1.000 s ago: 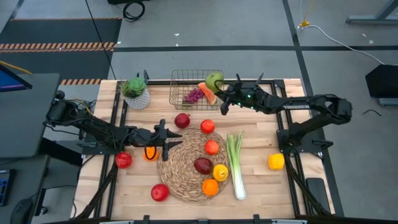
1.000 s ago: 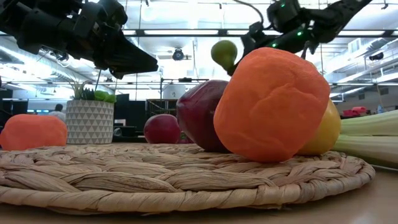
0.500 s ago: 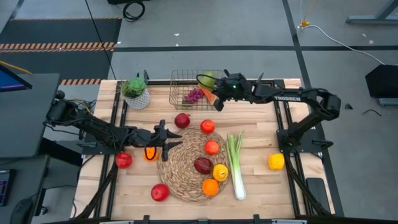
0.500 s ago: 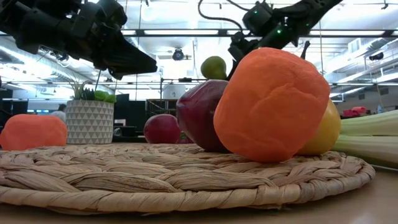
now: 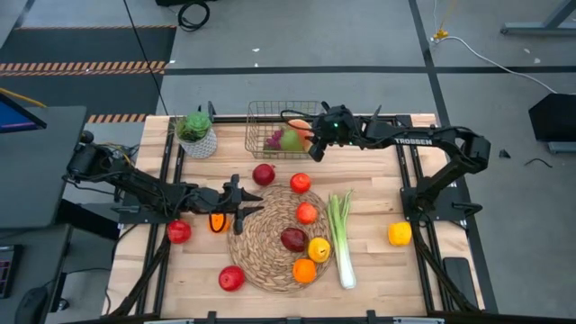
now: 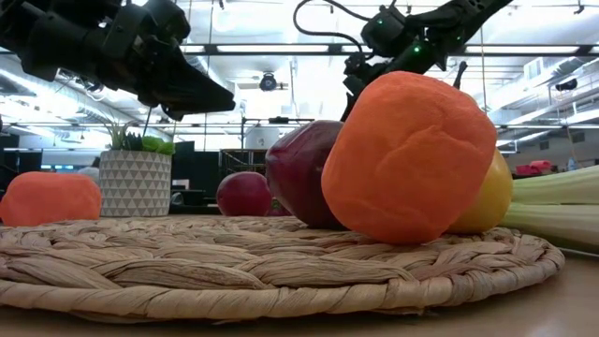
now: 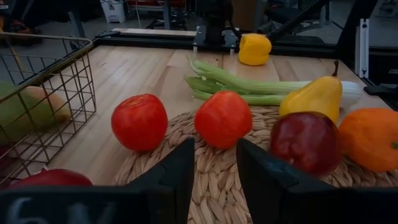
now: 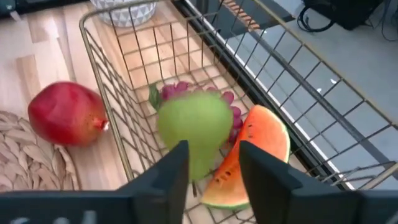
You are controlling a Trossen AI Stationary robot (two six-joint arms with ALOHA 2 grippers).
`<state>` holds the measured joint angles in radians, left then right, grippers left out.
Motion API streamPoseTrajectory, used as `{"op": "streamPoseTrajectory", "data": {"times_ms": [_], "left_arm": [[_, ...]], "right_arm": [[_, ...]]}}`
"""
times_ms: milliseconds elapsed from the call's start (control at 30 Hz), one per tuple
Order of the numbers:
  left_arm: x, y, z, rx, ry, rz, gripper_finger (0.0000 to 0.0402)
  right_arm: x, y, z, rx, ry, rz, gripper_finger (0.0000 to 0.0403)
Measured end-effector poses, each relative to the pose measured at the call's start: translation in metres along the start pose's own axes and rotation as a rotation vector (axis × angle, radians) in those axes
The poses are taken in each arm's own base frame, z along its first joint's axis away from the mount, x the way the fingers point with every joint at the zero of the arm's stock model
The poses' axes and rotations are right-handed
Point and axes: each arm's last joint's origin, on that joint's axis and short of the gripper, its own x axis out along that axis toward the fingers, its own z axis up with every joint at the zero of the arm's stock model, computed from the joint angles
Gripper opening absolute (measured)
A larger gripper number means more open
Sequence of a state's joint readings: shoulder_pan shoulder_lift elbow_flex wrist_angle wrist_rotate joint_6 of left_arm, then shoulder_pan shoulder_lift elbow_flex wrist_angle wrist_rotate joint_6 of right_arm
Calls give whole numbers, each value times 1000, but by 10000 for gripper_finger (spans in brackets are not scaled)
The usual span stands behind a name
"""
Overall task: Build produce basket
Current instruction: Put the celery into the wire basket
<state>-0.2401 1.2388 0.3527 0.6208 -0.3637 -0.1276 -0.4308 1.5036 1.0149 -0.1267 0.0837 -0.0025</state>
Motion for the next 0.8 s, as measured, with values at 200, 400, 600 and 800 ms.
{"op": "streamPoseTrajectory", "data": {"times_ms": [200,400,600,800], "left_arm": [[0,0,-2,6,15,2,126],[0,1,-1,19,13,4,126],[2,2,4,1,-10,13,126],[7,1,18,-10,-26,-58,126]], "right_arm": [[-1,12,-1,-22,9,100,232],[-8,24,3,-88,-32,197,262],[-40,22,16,-83,-114,201,253],[-87,33,15,-47,-92,275,250]]}}
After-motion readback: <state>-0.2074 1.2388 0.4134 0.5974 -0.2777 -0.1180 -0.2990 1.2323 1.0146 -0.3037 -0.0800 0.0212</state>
